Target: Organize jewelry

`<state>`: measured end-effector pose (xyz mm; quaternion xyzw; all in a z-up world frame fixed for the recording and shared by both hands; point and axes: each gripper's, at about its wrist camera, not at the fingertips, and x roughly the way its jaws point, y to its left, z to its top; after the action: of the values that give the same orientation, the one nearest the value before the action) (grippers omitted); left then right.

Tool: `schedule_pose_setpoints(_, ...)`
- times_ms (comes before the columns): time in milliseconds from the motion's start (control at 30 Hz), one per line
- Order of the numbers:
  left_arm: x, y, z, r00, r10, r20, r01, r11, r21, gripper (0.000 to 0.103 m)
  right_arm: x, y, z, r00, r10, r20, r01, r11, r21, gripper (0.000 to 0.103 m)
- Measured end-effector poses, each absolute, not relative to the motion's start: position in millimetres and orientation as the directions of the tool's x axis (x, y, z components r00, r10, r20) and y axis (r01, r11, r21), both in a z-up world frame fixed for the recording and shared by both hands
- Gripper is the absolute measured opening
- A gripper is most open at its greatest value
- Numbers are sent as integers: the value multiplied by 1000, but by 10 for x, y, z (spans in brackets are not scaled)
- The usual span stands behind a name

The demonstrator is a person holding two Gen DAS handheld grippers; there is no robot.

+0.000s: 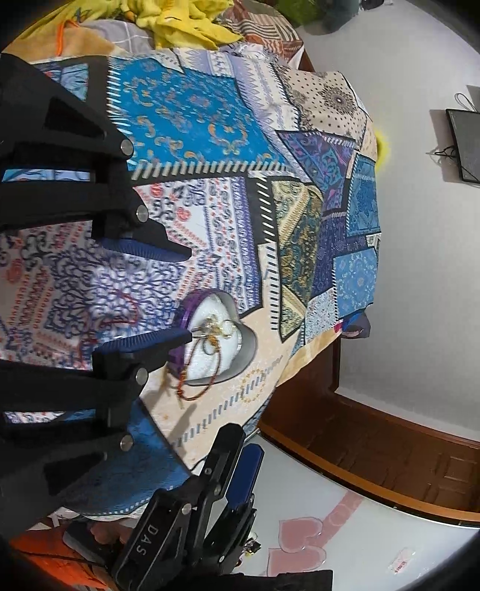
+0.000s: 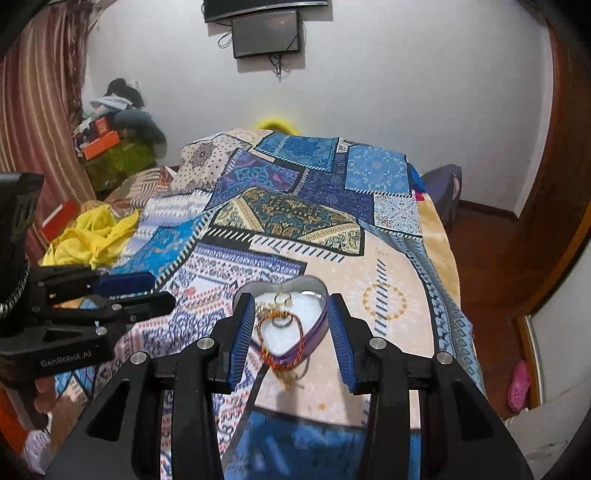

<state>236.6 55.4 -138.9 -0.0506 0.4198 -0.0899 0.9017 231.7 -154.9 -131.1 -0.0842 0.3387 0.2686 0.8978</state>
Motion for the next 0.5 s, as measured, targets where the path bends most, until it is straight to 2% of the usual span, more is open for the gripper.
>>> schedule_pose_setpoints(500, 2026, 278, -1848, 488, -275, -829, 152, 961, -229, 39, 1937, -1641, -1681, 592, 358, -723, -535, 844, -20, 37)
